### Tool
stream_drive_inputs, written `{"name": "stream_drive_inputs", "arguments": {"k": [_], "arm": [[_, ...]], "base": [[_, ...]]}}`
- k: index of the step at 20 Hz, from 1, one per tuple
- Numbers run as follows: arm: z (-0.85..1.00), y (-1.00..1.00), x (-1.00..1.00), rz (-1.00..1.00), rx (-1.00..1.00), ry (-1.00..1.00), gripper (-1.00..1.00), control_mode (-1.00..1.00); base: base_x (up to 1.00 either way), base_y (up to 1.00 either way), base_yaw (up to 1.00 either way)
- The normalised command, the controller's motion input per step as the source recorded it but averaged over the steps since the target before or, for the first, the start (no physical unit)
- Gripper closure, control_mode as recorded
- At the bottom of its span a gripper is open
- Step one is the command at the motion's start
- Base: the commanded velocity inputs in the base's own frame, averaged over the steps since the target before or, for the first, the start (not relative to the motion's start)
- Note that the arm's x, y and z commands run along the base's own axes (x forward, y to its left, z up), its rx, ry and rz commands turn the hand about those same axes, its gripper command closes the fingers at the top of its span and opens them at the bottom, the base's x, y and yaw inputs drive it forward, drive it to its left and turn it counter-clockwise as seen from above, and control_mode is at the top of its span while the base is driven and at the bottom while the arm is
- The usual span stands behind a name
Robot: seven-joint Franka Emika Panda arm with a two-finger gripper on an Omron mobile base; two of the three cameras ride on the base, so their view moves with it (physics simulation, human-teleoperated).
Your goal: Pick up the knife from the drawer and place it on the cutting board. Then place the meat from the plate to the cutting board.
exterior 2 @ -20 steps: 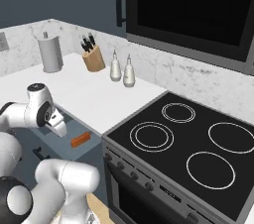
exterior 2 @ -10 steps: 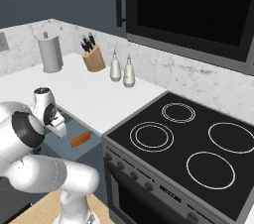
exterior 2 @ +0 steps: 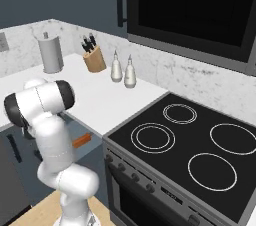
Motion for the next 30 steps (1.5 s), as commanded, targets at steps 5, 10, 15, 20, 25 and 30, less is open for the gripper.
{"name": "stream_drive_inputs", "arguments": {"k": [5,10,15,20,25,30], "arm": [[-0.79,0.83,-0.37,0.00,-0.08,0.17,-1.00,-1.00],[-0.09,1.00,-0.99,0.00,0.00,0.27,-1.00,-1.00],[0.41,0.91,-0.78,0.00,0.03,0.31,-1.00,-1.00],[1.00,0.04,0.02,-0.19,0.16,0.06,-1.00,-1.00],[0.89,-0.31,0.17,-0.20,0.08,0.02,-1.00,-1.00],[0.94,-0.51,0.75,-0.09,0.01,0.00,-1.00,-1.00]], "base": [[0.00,0.00,0.00],[0.00,0.00,0.00],[0.00,0.00,0.00],[0.00,0.00,0.00],[0.00,0.00,0.00],[0.00,0.00,0.00]]}}
